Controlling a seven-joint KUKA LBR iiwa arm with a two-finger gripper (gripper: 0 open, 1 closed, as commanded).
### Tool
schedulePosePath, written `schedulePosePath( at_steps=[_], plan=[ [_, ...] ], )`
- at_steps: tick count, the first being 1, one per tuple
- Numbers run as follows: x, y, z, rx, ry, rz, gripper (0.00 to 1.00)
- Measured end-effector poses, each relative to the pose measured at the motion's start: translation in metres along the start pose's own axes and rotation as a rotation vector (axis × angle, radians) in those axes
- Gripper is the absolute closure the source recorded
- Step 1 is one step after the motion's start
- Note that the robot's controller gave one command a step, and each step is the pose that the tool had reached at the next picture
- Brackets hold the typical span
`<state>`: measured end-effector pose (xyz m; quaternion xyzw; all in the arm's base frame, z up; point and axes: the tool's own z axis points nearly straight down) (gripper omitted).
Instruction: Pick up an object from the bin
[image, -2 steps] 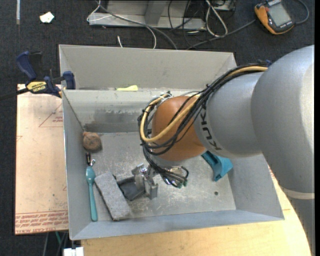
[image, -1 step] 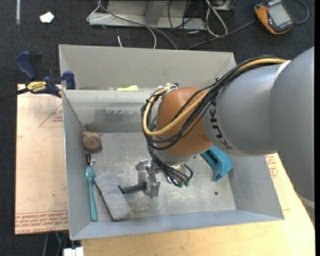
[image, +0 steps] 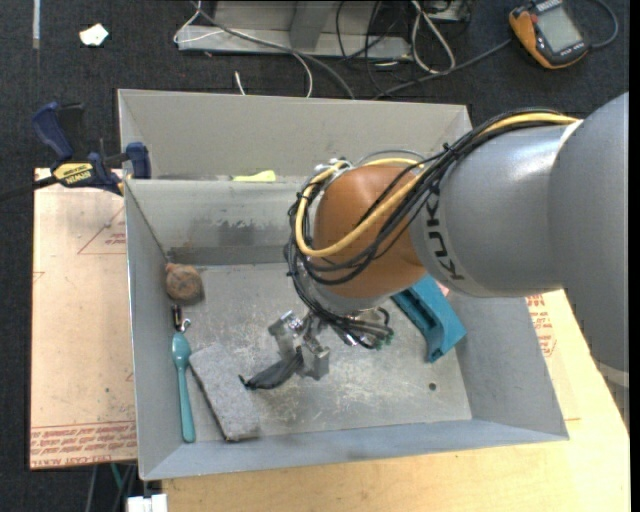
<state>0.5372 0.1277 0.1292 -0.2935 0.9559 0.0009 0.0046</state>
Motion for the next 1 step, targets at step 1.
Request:
schedulePosePath(
  at_steps=[1],
  plan=[
    [0.0057,-0.0007,0.0135,-0.008,0.020,-0.156,1.00]
  ],
)
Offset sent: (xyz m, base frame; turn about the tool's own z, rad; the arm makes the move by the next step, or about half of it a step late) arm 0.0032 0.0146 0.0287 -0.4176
